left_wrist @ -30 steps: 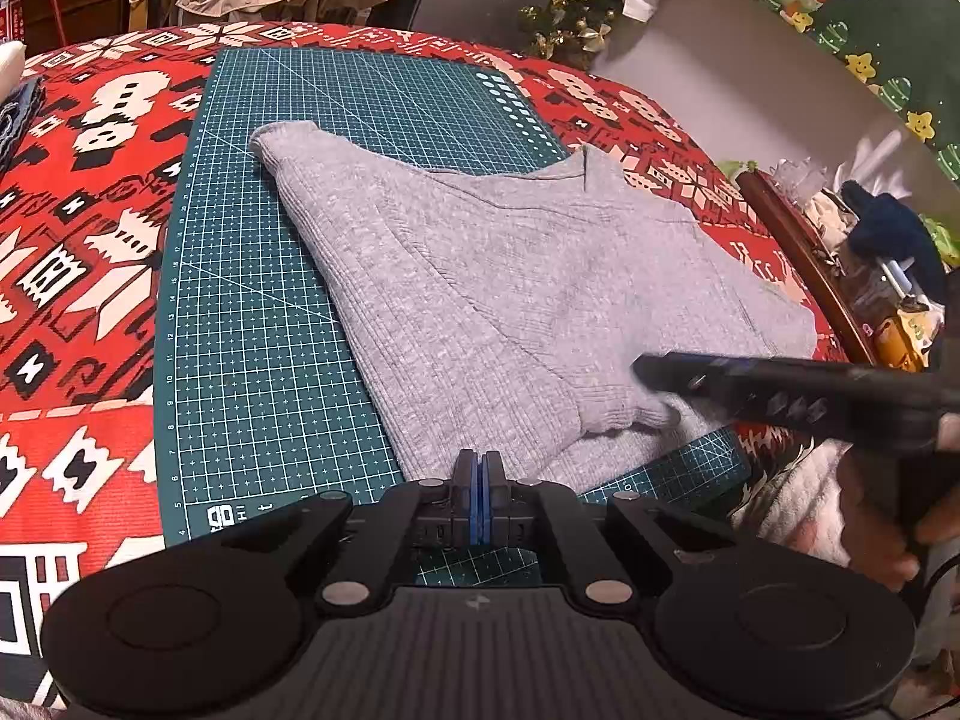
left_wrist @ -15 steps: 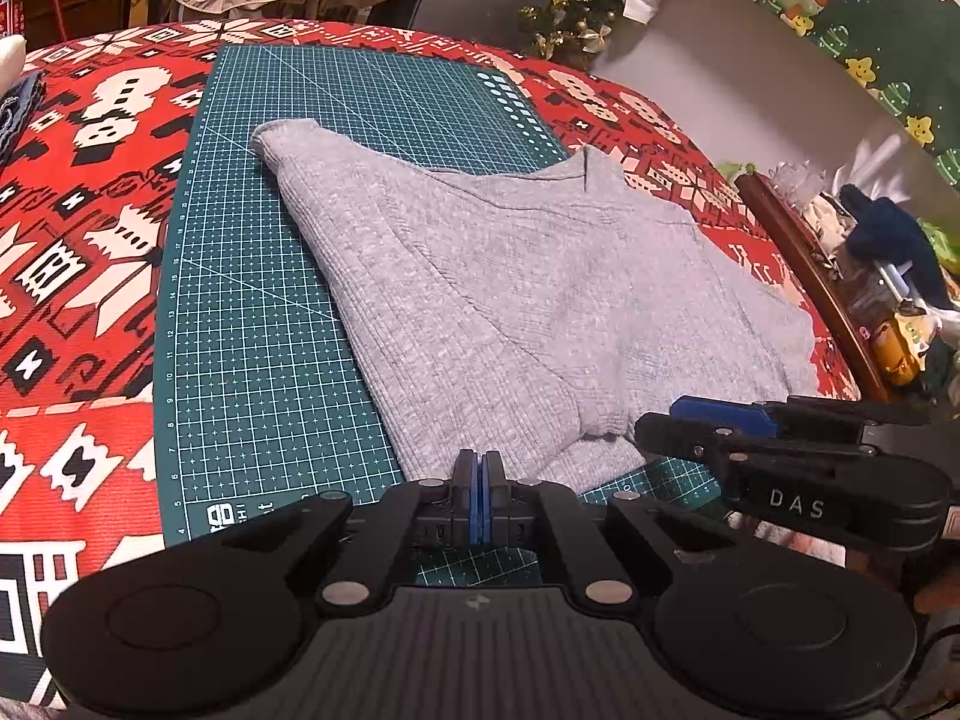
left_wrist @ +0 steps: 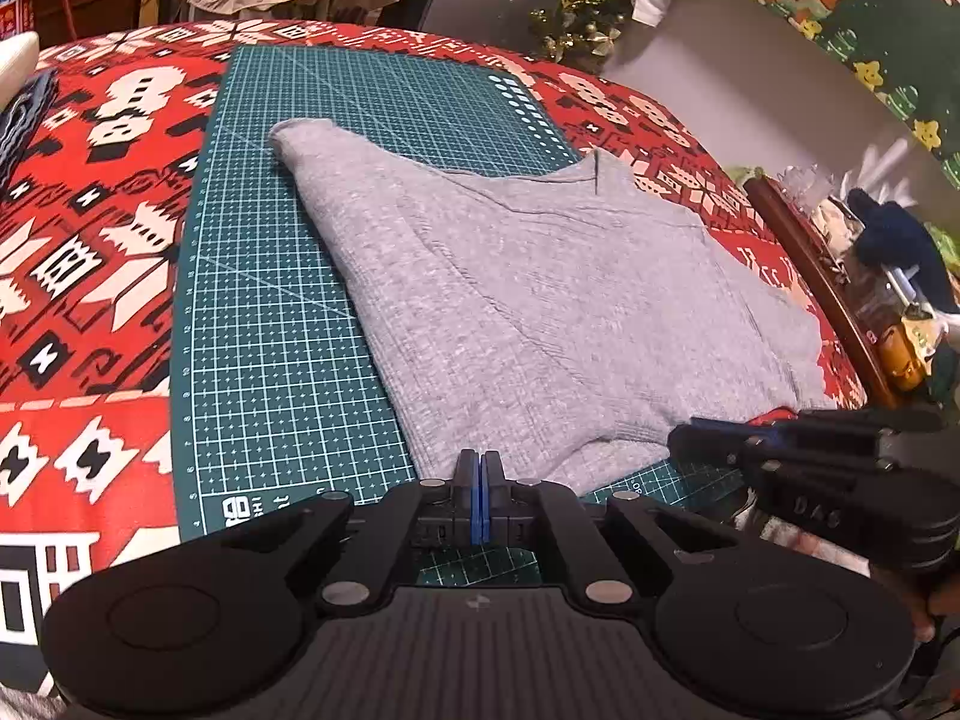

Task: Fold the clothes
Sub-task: 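Open the right gripper and withdraw it from the folded shirt, then move both open grippers to the grey shirt's hem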

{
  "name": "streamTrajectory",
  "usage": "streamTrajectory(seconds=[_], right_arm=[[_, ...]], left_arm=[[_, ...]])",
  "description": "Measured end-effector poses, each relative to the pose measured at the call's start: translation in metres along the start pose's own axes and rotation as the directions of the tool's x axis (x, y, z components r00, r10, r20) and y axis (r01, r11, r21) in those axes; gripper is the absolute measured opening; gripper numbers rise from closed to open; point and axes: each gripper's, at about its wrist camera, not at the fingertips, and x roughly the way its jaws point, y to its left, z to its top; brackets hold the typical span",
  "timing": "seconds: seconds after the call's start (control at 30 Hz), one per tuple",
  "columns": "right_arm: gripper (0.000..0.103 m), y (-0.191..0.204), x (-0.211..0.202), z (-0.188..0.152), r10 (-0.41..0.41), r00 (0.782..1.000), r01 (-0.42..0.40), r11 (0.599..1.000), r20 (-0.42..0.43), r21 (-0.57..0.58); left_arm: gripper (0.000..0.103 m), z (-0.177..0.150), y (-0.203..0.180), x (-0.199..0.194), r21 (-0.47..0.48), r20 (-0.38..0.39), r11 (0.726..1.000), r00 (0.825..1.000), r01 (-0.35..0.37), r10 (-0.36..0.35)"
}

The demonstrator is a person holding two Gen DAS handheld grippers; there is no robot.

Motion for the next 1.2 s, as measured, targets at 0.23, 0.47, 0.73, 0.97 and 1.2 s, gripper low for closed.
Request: streamTrajectory(seconds=[0.23,0.47,0.73,0.97,1.2], right_arm=[[0.012,-0.005,-0.005,0.0,0.029,0.999,-0.029,0.999,0.021,0.015],[0.019,-0.021,-0.016,0.005,0.027,0.998,-0.029,0.999,0.051,0.037],[0.039,-0.022,-0.02,0.007,0.039,0.996,-0.041,0.999,0.08,0.012],[0.047,-0.023,-0.02,0.015,0.065,0.994,-0.066,0.998,0.085,0.016],[0.084,-0.018,-0.019,0.03,0.091,0.987,-0.085,0.995,0.13,-0.049]], left_arm=[[0.021,-0.001,0.004,-0.017,-0.04,0.024,0.999,1.0,-0.013,0.014],[0.028,-0.001,0.01,-0.01,-0.078,0.007,0.997,1.0,-0.004,0.005],[0.005,-0.004,0.007,-0.006,-0.078,0.001,0.996,0.999,-0.039,0.039],[0.02,-0.004,0.006,-0.012,-0.068,-0.011,0.995,0.998,-0.07,0.07],[0.05,0.01,0.023,-0.027,-0.145,0.011,0.983,0.993,-0.114,0.117]])
